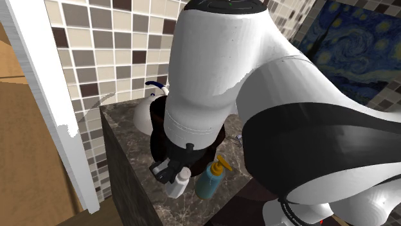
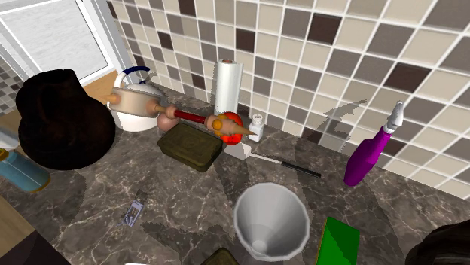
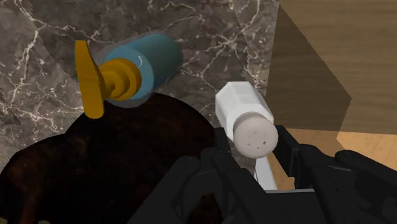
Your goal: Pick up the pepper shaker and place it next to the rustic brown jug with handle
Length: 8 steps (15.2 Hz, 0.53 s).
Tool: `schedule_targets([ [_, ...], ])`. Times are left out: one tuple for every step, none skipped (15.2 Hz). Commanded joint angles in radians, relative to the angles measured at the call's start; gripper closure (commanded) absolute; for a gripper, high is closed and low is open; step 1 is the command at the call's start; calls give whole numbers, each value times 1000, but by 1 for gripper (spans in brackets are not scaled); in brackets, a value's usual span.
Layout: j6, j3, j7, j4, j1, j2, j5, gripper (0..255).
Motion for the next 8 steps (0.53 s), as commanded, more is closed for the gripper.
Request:
schedule_targets([
  [31,8,10,-19,-1,13,-5,255],
  [45,11,14,-27,-1,20,-9,255],
  [59,14,18,-36,-2,26,-12,255],
  [73,17,22,-44,-3,34,-16,255],
  [87,20,27,-52,-4,41,-19,255],
  [101,23,32,-60,-6,49,-24,255],
  [115,26,37,-67,-7,57,-28,255],
  [129,29,42,-74,-8,65,-33,255],
])
